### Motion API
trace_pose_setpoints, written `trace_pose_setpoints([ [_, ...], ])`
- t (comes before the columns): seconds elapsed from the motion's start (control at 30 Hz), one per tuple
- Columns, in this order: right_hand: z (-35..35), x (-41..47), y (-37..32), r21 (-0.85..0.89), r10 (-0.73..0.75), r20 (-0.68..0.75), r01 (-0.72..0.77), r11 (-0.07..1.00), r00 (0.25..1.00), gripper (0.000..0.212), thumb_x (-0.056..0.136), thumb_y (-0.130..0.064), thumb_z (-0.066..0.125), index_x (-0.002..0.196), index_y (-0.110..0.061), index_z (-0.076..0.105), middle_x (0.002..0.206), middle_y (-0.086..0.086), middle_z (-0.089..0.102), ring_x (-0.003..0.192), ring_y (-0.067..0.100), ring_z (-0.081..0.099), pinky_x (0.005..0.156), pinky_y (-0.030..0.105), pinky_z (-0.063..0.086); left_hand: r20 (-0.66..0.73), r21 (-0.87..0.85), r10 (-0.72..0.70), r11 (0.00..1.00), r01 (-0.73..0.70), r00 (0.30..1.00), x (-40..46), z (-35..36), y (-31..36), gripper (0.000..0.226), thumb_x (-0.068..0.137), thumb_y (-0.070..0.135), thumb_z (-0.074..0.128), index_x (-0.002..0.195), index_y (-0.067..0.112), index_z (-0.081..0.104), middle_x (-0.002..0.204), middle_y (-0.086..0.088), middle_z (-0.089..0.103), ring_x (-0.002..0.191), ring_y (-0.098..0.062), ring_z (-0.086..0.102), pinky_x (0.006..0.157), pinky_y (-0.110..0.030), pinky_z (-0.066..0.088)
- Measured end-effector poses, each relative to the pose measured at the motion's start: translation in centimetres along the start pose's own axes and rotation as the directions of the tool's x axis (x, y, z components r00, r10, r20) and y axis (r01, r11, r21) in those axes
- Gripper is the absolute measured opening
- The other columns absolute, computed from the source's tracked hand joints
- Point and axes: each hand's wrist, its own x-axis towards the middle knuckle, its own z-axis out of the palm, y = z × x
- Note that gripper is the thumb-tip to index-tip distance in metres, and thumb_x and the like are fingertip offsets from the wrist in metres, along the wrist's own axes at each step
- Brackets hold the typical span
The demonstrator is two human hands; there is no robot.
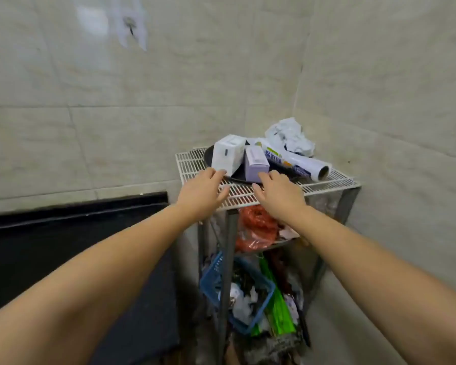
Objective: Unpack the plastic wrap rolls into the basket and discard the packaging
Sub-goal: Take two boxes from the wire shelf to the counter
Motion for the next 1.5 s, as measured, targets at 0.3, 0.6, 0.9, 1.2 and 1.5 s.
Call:
trace_pose_setpoints([
  [0.3, 4.6, 12.8, 2.0, 0.155, 0.251, 0.261, -0.297, 0.942, 0.932, 0.069, 0.088, -0.060, 0.041, 0.141, -0.021, 0.024, 0.140, 0.023, 0.034, 0.117, 0.041, 0.048, 0.084, 0.044, 0.042, 0.087, -0.177, -0.337, 0.921, 0.348, 0.937, 14.0, 4.8, -2.2, 0.076, 0.079, 0.054, 0.057, 0.141, 0.021, 0.028, 0.132, -0.018, 0.041, 0.120, -0.038, 0.045, 0.091, -0.047, 0.046],
  [0.6, 6.3, 15.8, 3.9, 0.248, 0.234, 0.364, -0.336, 0.908, 0.901, 0.068, 0.086, -0.046, 0.043, 0.145, -0.017, 0.021, 0.138, 0.023, 0.041, 0.117, 0.040, 0.049, 0.081, 0.040, 0.039, -0.037, -0.419, -0.509, 0.789, 0.449, 0.860, 14.5, 5.8, -3.0, 0.059, 0.083, 0.034, 0.064, 0.134, 0.018, 0.041, 0.131, -0.016, 0.041, 0.107, -0.038, 0.056, 0.093, -0.043, 0.048],
  [0.9, 3.4, 16.8, -0.7, 0.473, 0.023, 0.173, -0.103, 0.875, 0.985, 0.060, 0.087, -0.043, 0.042, 0.140, -0.018, 0.027, 0.130, 0.024, 0.048, 0.107, 0.041, 0.052, 0.075, 0.036, 0.037, -0.239, -0.474, -0.631, 0.739, 0.479, 0.738, 9.1, -0.4, -7.2, 0.057, 0.084, 0.038, 0.062, 0.134, 0.020, 0.040, 0.126, -0.010, 0.044, 0.100, -0.027, 0.058, 0.086, -0.041, 0.053],
  [1.2, 3.9, 13.8, -22.5, 0.564, -0.378, 0.197, 0.211, 0.798, 0.905, 0.057, 0.086, -0.038, 0.044, 0.137, -0.016, 0.031, 0.128, 0.022, 0.048, 0.104, 0.041, 0.054, 0.074, 0.038, 0.039, -0.312, -0.261, -0.781, 0.618, 0.742, 0.541, -7.8, -8.5, -19.3, 0.059, 0.083, 0.038, 0.063, 0.135, 0.020, 0.040, 0.126, -0.012, 0.042, 0.102, -0.033, 0.057, 0.083, -0.037, 0.047],
  [1.5, 15.5, 4.4, -37.1, 0.407, -0.431, 0.462, 0.247, 0.880, 0.775, 0.062, 0.091, -0.041, 0.039, 0.147, -0.028, 0.016, 0.128, 0.019, 0.040, 0.094, 0.039, 0.057, 0.069, 0.036, 0.040, -0.138, -0.103, -0.873, 0.483, 0.869, 0.469, -25.5, -6.4, -30.1, 0.061, 0.082, 0.040, 0.062, 0.135, 0.022, 0.038, 0.125, -0.008, 0.041, 0.091, -0.028, 0.059, 0.071, -0.035, 0.049],
])
